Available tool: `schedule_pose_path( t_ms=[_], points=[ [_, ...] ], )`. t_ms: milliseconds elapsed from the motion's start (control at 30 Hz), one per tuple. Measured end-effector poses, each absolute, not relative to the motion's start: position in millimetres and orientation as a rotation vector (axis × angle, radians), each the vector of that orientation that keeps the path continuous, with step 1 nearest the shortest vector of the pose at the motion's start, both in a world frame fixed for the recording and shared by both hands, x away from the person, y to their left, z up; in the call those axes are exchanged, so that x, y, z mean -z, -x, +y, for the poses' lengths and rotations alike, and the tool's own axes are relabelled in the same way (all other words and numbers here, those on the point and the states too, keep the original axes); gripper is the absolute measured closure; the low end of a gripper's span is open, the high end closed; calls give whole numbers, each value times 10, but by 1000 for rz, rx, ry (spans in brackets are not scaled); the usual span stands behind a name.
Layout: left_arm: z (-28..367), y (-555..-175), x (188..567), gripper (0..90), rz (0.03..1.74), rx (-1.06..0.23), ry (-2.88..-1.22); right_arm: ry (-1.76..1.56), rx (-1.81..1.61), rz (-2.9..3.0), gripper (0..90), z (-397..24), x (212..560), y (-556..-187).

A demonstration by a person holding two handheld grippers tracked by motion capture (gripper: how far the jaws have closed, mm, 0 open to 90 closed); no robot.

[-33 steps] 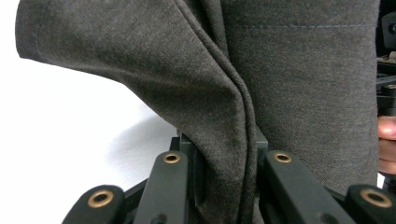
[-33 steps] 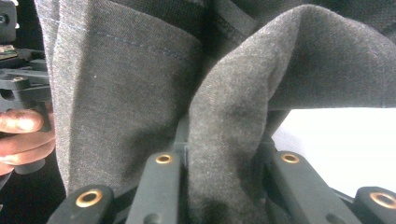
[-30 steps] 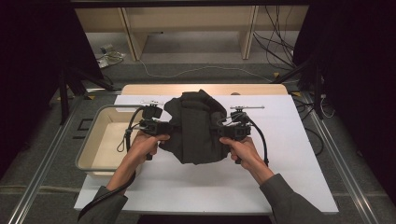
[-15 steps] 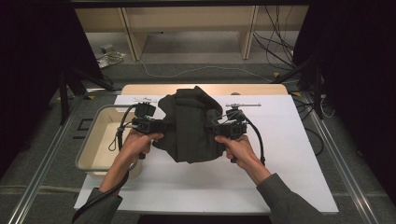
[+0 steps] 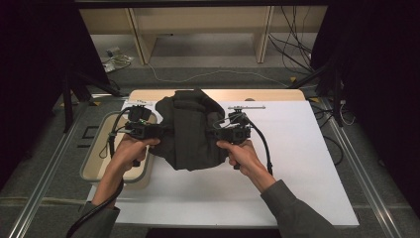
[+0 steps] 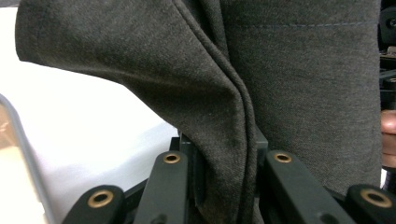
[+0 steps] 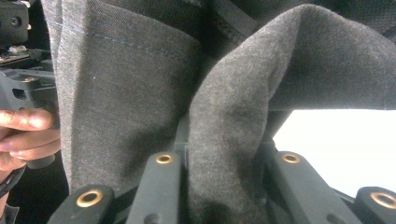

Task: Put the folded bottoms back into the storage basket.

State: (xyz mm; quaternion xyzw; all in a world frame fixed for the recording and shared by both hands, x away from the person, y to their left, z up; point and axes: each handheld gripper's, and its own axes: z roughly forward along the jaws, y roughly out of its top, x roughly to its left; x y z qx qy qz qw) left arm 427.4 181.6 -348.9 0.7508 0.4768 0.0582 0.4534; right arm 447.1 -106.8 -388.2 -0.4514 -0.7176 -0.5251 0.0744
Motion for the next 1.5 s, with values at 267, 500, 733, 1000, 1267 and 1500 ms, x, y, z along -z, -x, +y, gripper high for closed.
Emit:
schedule_pose_path(
  t_ms=[267, 500, 733, 1000, 1267, 1500],
  points=[
    [2002, -4270, 3408, 766, 1189, -163, -1857, 1338, 1566, -2170, 733, -862, 3808, -4520],
    [2246, -4263, 3353, 766, 1213, -168, -1831, 1311, 1556, -2182, 733, -653, 3742, -4562],
    [2478, -4248, 3314, 767, 1237, -176, -1806, 1281, 1551, -2205, 733, -376, 3665, -4616],
    [2652, -4236, 3323, 767, 1267, -176, -1802, 1278, 1524, -2212, 733, -196, 3674, -4632],
    [2805, -4211, 3319, 767, 1282, -179, -1784, 1257, 1516, -2228, 733, -32, 3648, -4648],
    [2938, -4193, 3316, 767, 1295, -179, -1771, 1245, 1510, -2240, 733, 118, 3631, -4658]
  ],
)
